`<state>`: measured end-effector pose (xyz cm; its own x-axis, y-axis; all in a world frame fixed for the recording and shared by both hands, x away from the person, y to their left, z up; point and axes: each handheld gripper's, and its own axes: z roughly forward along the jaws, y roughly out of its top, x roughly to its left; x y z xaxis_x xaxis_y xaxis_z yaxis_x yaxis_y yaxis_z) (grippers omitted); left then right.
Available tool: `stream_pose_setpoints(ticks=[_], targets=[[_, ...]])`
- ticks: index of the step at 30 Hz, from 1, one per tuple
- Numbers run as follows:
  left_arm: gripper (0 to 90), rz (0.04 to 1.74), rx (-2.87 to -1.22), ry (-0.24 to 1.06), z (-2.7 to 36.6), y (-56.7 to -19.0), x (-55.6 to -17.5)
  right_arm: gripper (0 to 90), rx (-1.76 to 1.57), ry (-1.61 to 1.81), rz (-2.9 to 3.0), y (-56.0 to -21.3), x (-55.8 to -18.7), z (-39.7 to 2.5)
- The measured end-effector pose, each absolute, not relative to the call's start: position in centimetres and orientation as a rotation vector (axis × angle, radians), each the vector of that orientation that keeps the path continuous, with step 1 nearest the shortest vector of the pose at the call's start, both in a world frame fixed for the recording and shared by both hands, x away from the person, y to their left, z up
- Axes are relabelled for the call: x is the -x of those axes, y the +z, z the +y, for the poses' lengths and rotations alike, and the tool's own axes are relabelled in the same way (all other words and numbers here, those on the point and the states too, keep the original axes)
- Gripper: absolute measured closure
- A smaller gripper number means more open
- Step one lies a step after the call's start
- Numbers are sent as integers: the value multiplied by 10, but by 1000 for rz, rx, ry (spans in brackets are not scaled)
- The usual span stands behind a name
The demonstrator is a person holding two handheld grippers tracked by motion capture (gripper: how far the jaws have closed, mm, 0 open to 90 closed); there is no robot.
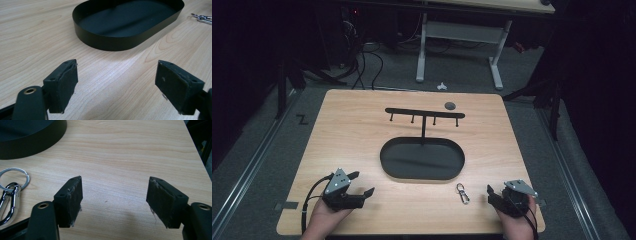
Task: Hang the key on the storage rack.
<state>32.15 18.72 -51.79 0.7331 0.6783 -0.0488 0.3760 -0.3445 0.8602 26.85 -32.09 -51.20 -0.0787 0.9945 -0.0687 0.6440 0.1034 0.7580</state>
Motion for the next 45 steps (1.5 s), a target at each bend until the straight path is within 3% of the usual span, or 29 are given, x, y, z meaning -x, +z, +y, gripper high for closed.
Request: stream_pose_setpoints(ticks=[26,45], targets=[[157,814,-1954,400,189,-517,-322,276,-1545,779,1877,-510,-266,-304],[155,814,-1962,388,188,-518,-322,383,-1473,861,2009,-508,-263,-273]])
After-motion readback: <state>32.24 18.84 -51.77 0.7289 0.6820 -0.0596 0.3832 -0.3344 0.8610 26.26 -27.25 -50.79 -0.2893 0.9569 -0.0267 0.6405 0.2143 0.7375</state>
